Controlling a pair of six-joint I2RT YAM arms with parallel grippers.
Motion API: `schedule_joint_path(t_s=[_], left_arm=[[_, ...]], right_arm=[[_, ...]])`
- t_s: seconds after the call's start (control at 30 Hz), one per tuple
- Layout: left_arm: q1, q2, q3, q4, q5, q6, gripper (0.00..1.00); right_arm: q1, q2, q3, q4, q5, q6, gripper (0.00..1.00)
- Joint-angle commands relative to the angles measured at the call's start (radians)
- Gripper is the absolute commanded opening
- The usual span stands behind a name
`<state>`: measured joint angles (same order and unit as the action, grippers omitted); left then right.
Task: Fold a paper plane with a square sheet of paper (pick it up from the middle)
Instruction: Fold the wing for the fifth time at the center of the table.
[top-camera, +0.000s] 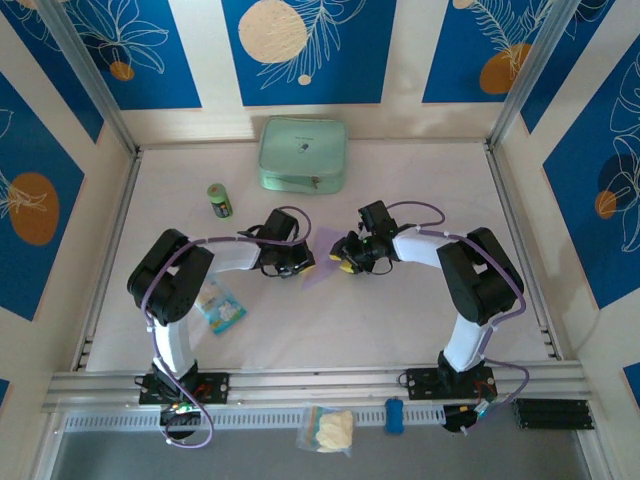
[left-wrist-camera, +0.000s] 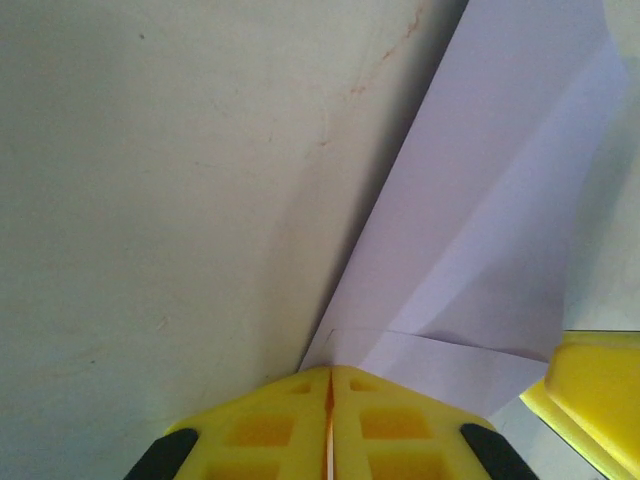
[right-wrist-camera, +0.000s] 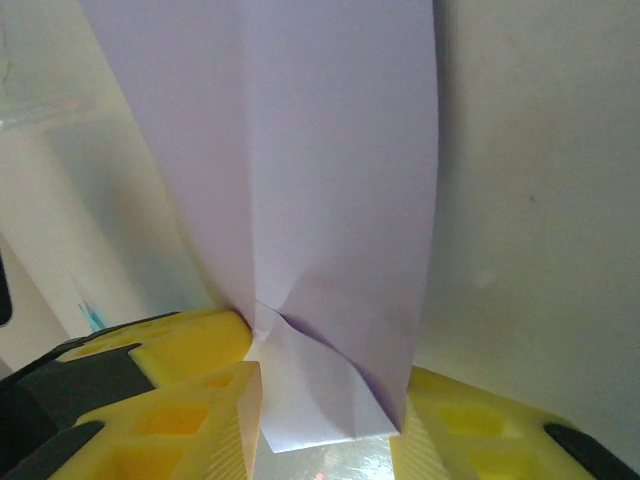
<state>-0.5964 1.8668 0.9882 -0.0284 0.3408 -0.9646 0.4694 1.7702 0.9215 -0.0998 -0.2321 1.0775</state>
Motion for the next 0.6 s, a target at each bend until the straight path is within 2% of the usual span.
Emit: schedule_joint_path(t_s=[0.0, 0.47, 0.57], left_arm=[[0.013, 0.011, -0.034, -0.072, -0.005, -0.009, 0.1], [0.048, 0.002, -0.063, -0.022, 0.043, -0.035, 0.1], [0.049, -0.008, -0.062, -0.017, 0.046, -0.031, 0.11]], right_arm=[[-0.002, -0.031, -0.022, 0.024, -0.026, -0.008, 0.36], [-0.014, -0.05, -0.056, 0.093, -0.025, 0.002, 0.19], [-0.018, -0.059, -0.065, 0.1, -0.018, 0.004, 0.12]])
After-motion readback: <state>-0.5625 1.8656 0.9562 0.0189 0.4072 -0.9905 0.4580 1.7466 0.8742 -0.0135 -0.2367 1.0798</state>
